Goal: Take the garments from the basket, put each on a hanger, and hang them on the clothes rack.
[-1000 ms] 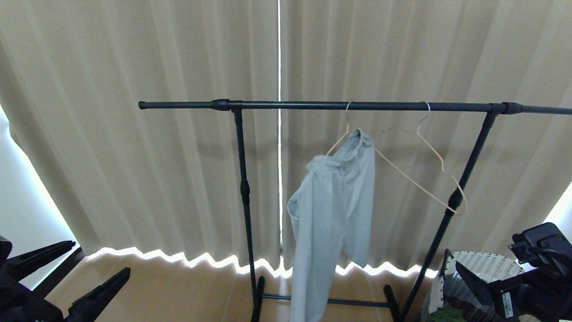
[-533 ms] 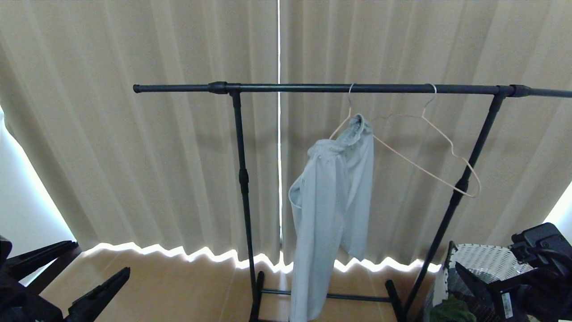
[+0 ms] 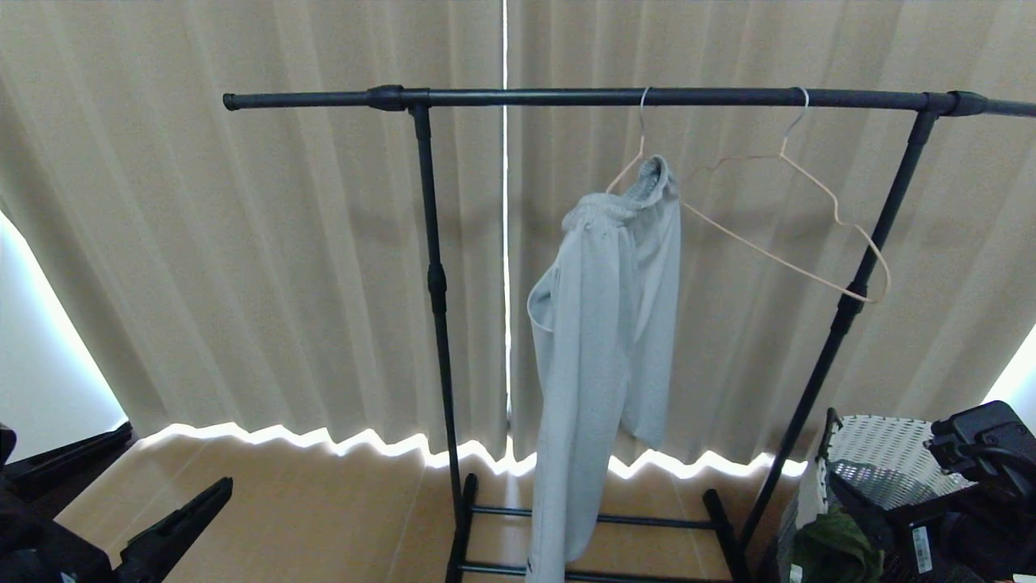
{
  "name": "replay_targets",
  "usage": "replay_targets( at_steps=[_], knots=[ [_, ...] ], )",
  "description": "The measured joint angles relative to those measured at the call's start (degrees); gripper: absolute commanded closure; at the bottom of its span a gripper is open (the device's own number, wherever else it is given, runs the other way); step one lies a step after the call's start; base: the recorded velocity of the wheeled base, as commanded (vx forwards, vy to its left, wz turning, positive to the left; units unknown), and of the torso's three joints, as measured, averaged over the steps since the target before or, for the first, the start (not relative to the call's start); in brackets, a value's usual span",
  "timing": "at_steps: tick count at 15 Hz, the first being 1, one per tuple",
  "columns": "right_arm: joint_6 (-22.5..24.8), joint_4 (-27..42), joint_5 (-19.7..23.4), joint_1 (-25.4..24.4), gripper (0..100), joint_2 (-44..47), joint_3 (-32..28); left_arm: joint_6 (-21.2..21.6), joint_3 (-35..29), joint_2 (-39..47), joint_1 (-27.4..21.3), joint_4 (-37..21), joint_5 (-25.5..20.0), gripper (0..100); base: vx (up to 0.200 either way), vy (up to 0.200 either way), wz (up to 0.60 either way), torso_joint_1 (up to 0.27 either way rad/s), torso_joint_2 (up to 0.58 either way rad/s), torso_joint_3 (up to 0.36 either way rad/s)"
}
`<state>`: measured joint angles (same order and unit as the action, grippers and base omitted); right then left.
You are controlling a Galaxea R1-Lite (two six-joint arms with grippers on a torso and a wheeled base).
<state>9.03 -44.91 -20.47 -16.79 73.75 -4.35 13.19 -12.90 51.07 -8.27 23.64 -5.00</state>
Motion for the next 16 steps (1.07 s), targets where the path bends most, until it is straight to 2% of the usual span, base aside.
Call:
replay_targets(
  at_steps=[10,16],
  knots=[
    [0.0,0.11,0.0,0.45,0,0.0,0.06,0.07,0.17,-0.02,0.0,-0.16,0.0,0,0.0,0.0,0.0,-0.109,0.44,0.321],
    [-0.01,0.0,0.0,0.45,0,0.0,0.04,0.11,0.23,-0.02,0.0,-0.1,0.0,0,0.0,0.0,0.0,-0.012,0.05,0.034]
  ],
)
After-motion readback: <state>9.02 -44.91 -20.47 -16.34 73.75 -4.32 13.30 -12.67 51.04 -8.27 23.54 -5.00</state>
